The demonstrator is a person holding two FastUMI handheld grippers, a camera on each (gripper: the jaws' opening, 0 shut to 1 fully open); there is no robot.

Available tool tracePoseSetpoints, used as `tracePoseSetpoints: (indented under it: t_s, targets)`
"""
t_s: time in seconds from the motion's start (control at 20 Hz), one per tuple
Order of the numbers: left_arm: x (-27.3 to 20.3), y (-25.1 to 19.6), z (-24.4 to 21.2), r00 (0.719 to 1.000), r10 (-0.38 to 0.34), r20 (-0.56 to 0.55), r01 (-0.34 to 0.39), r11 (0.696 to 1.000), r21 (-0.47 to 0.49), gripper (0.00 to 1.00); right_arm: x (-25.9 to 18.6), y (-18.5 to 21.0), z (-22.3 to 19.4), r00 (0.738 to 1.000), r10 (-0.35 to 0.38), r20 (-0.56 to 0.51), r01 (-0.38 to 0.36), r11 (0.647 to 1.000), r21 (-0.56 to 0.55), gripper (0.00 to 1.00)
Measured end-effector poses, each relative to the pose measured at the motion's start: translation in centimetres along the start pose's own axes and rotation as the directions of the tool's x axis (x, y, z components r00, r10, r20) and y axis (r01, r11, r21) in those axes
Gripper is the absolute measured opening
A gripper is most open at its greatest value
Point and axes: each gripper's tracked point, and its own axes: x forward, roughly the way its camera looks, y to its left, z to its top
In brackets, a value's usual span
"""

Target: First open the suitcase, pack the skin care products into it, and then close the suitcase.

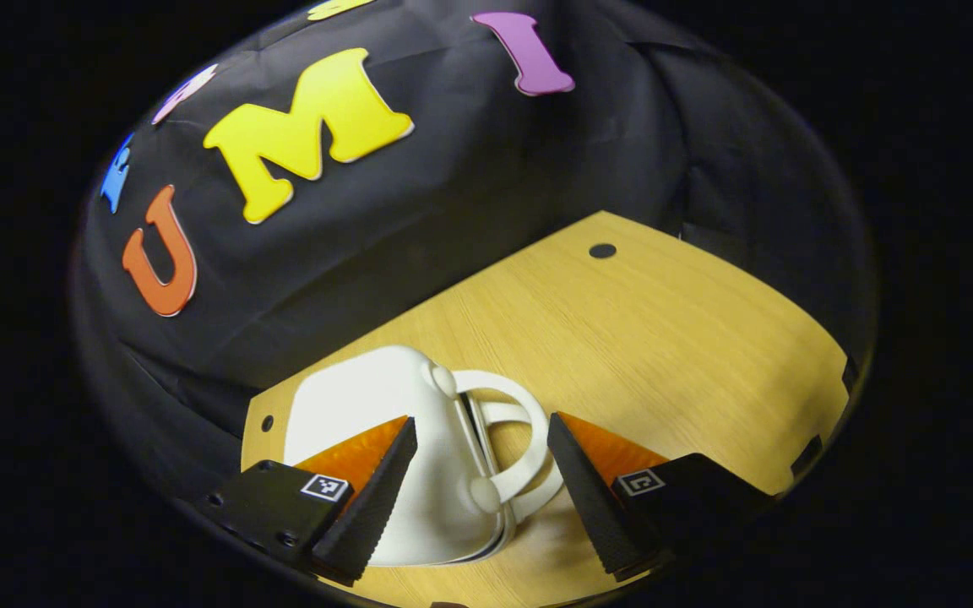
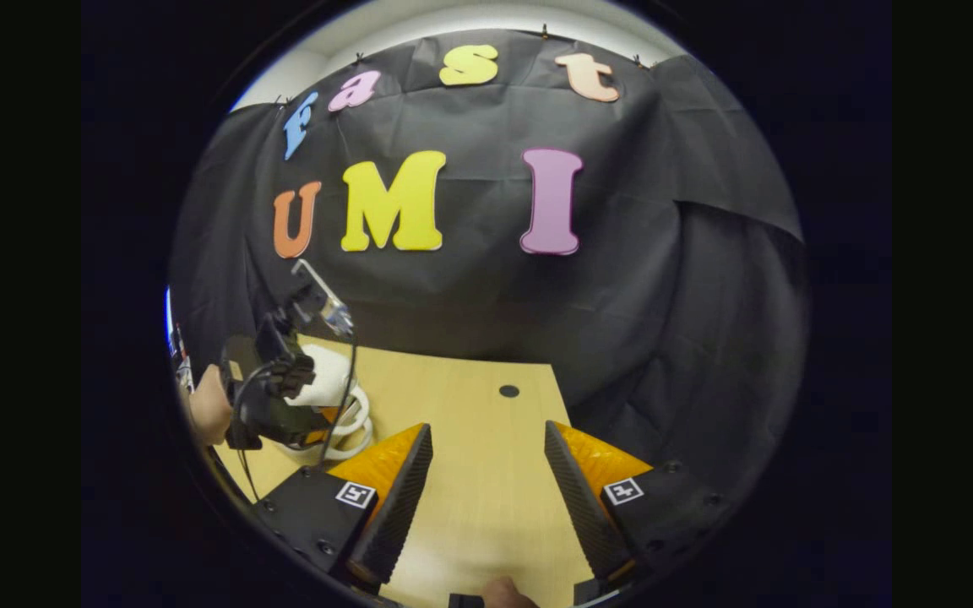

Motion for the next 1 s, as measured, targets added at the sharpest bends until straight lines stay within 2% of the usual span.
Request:
tracePoseSetpoints:
  t_s: [0.05, 0.2, 0.35, 0.5, 0.8, 0.9, 1.0]
  targets:
    - [-1.1, 1.1, 1.7, 0.999, 0.019, 0.05, -0.017, 0.999, -0.049, 0.99, 0.3, 0.2, 1.0, 1.0, -0.008, 0.019, 0.008, 1.0, 0.004, 0.77]
    - [-4.9, 3.9, 5.9, 0.983, 0.066, 0.169, -0.033, 0.981, -0.191, 0.98, 1.7, 1.8, 4.2, 0.997, -0.004, 0.075, 0.003, 1.0, 0.012, 0.79]
    - [-8.7, 7.2, 8.7, 0.965, 0.123, 0.233, -0.072, 0.974, -0.215, 0.98, 3.2, 4.2, 6.7, 0.994, 0.019, 0.11, -0.021, 1.0, 0.011, 0.79]
    - [-11.7, 10.8, 10.7, 0.928, 0.201, 0.312, -0.124, 0.96, -0.25, 0.98, 3.8, 6.9, 8.9, 0.99, 0.045, 0.135, -0.047, 0.999, 0.019, 0.79]
    - [-14.9, 14.2, 13.3, 0.859, 0.259, 0.441, -0.09, 0.926, -0.367, 0.98, 3.6, 11.0, 11.0, 0.982, 0.071, 0.174, -0.079, 0.996, 0.042, 0.79]
    - [-15.1, 14.1, 13.7, 0.845, 0.246, 0.474, -0.05, 0.92, -0.388, 0.98, 3.6, 11.7, 11.5, 0.982, 0.06, 0.181, -0.071, 0.996, 0.052, 0.79]
    - [-15.4, 14.6, 13.6, 0.838, 0.257, 0.48, -0.045, 0.911, -0.409, 0.98, 3.8, 12.2, 12.1, 0.981, 0.057, 0.188, -0.07, 0.995, 0.064, 0.79]
